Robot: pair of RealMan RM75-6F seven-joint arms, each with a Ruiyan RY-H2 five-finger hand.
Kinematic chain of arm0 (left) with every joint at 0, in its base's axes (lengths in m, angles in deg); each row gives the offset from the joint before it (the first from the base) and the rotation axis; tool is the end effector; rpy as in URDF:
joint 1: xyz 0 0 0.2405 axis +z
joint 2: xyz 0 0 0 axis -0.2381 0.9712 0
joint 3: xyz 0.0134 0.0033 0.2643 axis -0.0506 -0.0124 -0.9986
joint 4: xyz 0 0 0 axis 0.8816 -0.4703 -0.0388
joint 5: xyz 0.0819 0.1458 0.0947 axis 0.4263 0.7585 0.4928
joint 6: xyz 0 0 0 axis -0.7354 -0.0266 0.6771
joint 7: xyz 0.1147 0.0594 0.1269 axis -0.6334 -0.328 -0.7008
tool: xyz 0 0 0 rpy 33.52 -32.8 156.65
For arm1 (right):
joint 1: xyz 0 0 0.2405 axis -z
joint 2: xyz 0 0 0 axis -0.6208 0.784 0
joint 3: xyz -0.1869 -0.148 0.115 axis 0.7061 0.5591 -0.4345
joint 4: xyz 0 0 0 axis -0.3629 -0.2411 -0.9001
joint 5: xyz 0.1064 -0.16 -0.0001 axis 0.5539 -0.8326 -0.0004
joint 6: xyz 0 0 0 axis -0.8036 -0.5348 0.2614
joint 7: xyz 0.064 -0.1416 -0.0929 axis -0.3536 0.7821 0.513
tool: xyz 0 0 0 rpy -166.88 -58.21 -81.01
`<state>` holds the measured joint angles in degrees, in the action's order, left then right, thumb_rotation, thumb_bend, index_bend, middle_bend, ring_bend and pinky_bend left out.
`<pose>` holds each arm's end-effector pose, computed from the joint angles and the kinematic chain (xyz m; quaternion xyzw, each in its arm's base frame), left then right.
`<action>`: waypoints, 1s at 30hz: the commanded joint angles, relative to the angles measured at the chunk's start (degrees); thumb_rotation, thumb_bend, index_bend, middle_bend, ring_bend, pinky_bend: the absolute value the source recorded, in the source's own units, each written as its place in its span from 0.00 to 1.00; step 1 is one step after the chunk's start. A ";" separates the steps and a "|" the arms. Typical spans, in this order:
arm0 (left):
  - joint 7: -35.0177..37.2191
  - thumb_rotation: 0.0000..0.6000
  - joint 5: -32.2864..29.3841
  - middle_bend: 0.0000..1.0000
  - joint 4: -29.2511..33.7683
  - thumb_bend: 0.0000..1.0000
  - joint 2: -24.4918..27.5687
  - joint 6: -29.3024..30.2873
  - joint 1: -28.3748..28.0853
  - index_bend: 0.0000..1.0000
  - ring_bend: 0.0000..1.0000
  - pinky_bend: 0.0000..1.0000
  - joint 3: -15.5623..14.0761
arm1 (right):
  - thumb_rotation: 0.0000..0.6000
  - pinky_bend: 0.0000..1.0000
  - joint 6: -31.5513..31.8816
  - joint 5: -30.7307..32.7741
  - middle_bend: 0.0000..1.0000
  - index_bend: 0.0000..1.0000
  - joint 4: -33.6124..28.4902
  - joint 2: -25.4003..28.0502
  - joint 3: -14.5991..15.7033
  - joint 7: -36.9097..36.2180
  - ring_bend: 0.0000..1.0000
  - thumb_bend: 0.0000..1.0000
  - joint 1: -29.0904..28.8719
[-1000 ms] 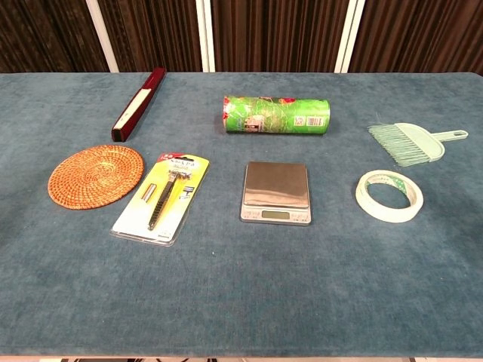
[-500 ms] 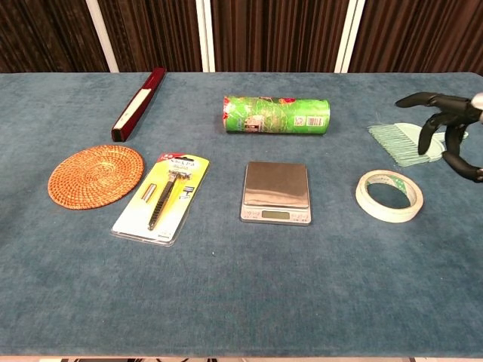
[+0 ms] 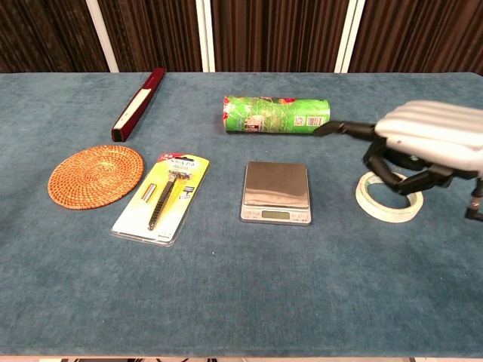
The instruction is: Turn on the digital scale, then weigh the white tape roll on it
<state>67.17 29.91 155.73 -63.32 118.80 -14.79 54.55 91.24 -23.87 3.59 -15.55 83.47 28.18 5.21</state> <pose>-0.3245 0.2042 0.2217 -0.5158 -0.3999 -0.3860 0.6520 -0.1672 -0.3161 0.0178 0.8307 -0.2265 0.3950 0.3202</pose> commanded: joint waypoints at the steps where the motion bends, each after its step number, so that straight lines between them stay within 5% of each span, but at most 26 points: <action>1: 0.15 1.00 -0.11 0.00 0.01 0.00 0.06 0.05 0.04 0.00 0.00 0.00 0.08 | 1.00 0.67 -2.58 0.27 0.76 0.01 -0.76 -1.81 0.28 3.00 0.83 0.90 -1.75; 14: 0.78 1.00 -0.69 0.00 -0.19 0.00 0.30 -0.54 -0.12 0.00 0.00 0.00 0.29 | 1.00 0.67 -9.59 7.14 0.77 0.01 -0.95 -6.43 -1.77 14.97 0.83 0.90 -5.75; 30: 1.07 1.00 -1.07 0.00 -0.26 0.00 0.42 -0.50 -0.05 0.00 0.00 0.00 0.48 | 1.00 0.67 -13.74 12.17 0.77 0.01 -2.23 -7.90 0.44 21.65 0.83 0.90 -7.43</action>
<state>68.25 28.84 155.47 -62.90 118.30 -14.84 55.04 77.52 -11.76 1.41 -23.41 83.87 49.77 -2.18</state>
